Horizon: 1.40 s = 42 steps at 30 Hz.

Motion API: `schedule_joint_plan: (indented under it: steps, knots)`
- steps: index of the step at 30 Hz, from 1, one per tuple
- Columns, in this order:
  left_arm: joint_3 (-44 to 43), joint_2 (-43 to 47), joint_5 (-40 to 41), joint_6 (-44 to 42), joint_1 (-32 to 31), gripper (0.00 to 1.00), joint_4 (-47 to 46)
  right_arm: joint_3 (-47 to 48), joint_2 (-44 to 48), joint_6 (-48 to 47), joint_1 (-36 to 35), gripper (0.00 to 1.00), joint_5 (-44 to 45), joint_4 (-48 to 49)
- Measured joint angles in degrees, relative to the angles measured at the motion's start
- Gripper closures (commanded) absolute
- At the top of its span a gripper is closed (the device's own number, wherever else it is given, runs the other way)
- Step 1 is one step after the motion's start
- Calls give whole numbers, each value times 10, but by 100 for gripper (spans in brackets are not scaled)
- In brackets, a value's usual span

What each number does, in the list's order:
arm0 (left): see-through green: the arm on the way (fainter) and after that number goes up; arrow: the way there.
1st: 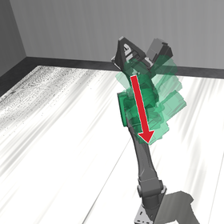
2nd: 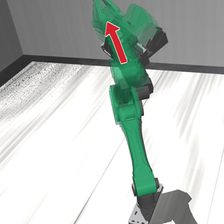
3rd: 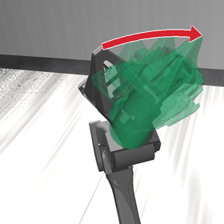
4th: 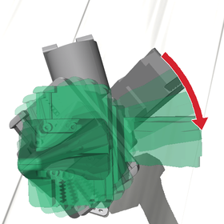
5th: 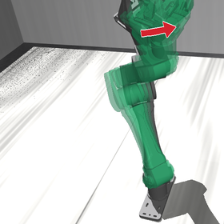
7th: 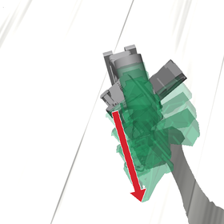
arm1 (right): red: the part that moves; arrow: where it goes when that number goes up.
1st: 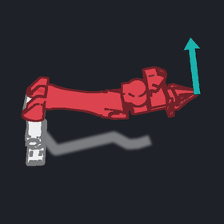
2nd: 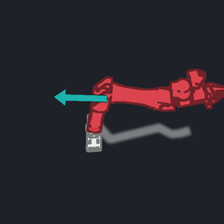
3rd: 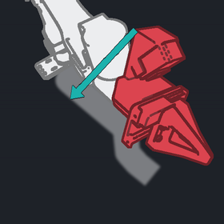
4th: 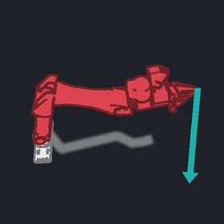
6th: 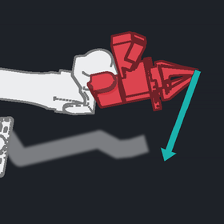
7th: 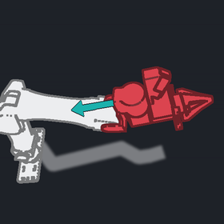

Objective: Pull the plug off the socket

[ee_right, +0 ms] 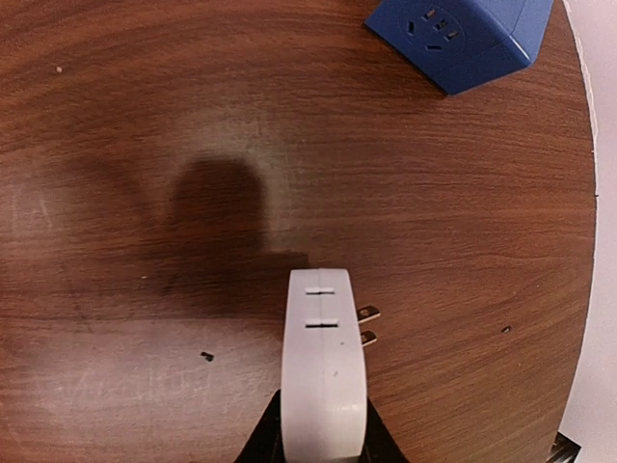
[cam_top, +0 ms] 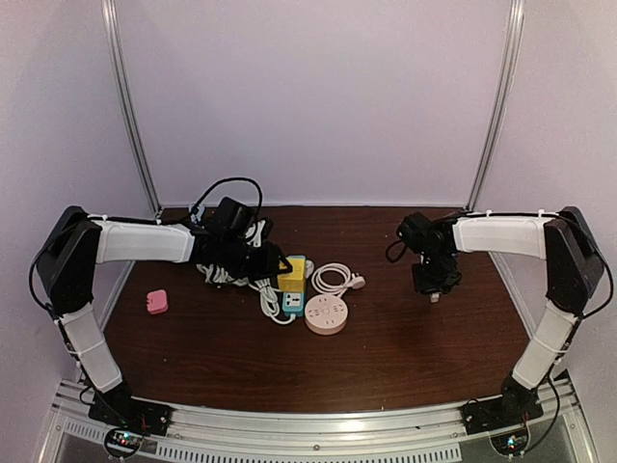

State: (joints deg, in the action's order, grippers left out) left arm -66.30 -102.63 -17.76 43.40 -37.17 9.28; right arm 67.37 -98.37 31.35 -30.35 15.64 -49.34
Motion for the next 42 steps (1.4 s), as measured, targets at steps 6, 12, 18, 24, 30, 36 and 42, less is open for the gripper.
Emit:
schedule_joint_plan:
  steps: [6, 12, 18, 24, 30, 36, 42]
  knots:
    - [0, 5, 1, -3, 0, 54, 14, 3, -62, -7, 3, 71, 29, -6]
    - [0, 10, 3, -8, -1, 52, 31, 9, -76, -15, 3, 63, 32, -5]
    - [-2, 15, 11, -14, -5, 51, 49, 17, -73, -17, 3, 51, 8, 4]
    - [-16, 15, 26, -19, -12, 42, 76, 17, -48, -23, 2, 44, -42, 26]
    - [-47, 15, 64, -23, -30, 21, 115, 17, 0, -23, 2, 37, -111, 77]
    - [-115, 0, 127, -26, -65, 11, 168, 10, 35, -8, 2, 25, -179, 157]
    - [-235, -75, 236, -25, -109, 10, 258, -15, 44, 7, 2, 15, -242, 233]
